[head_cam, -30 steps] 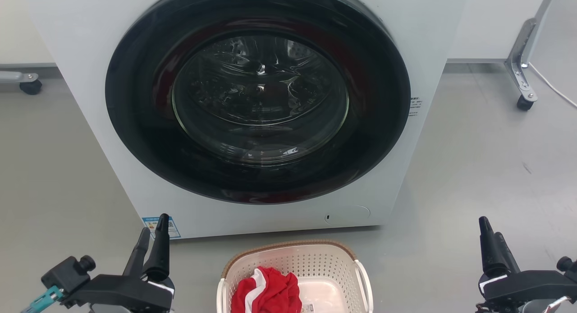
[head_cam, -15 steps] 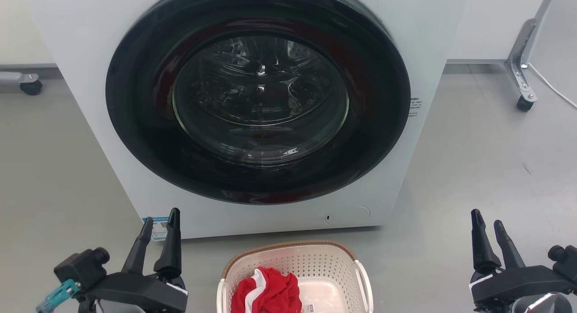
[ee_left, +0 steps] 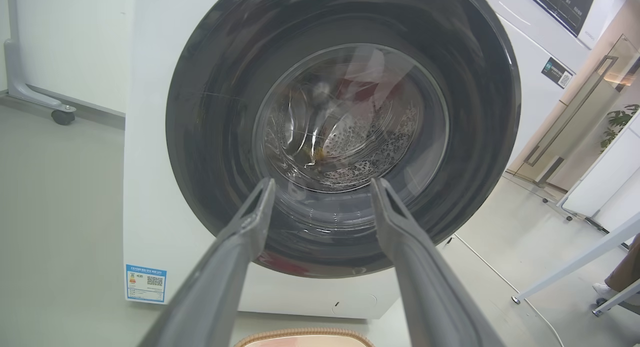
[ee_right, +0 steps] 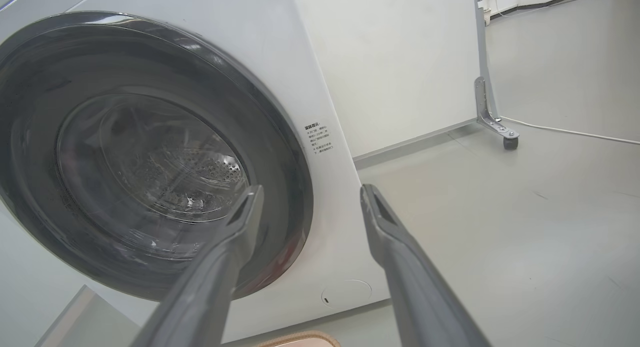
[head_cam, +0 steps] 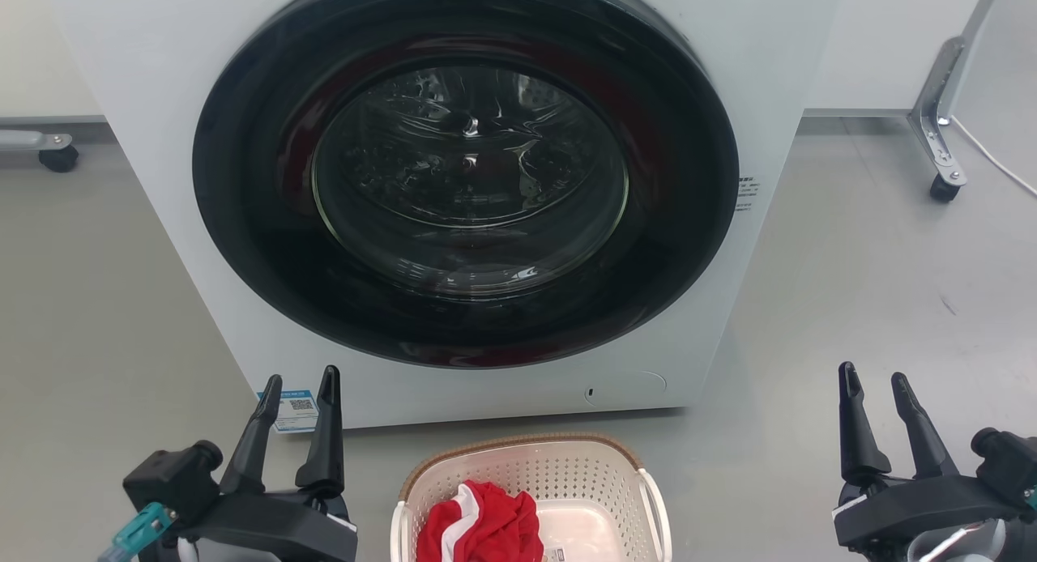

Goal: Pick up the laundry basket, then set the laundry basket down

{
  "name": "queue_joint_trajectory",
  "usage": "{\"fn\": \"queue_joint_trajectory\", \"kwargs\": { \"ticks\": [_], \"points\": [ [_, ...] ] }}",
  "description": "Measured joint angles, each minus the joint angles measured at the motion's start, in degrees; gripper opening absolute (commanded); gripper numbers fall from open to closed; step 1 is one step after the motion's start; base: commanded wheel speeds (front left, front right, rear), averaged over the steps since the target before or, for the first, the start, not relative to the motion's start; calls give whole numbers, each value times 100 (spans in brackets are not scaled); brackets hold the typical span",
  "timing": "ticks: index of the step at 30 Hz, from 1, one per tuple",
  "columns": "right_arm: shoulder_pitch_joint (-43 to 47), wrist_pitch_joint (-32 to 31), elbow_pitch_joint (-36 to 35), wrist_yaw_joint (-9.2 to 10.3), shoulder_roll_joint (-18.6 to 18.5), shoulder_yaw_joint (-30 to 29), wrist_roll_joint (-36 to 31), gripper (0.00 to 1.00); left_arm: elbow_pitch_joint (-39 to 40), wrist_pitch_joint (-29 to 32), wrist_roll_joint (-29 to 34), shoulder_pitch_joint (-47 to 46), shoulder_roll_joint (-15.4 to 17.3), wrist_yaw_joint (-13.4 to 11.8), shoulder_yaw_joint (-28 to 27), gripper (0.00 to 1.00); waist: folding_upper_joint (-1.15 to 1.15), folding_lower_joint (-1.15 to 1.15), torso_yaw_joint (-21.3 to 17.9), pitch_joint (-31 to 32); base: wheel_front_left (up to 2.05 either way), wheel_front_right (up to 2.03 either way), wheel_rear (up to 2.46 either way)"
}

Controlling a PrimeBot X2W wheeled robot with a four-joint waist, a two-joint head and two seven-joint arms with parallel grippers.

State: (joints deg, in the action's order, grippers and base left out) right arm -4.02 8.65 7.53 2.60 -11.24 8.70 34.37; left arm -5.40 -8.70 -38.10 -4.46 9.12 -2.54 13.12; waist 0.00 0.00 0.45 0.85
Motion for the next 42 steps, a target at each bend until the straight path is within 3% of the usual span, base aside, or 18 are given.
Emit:
{"fn": "queue_joint_trajectory", "kwargs": {
  "ticks": [27, 42],
  "points": [
    [114, 513, -20, 344, -177, 431, -1668, 100, 23, -309, 1516, 25, 79, -358, 403, 100, 0, 0, 41, 38, 0, 0, 0],
    [222, 564, 33, 379, -183, 425, -1731, 100, 23, -249, 1740, 127, 57, -409, 389, 100, 0, 0, 44, 56, 0, 0, 0]
  ]
}}
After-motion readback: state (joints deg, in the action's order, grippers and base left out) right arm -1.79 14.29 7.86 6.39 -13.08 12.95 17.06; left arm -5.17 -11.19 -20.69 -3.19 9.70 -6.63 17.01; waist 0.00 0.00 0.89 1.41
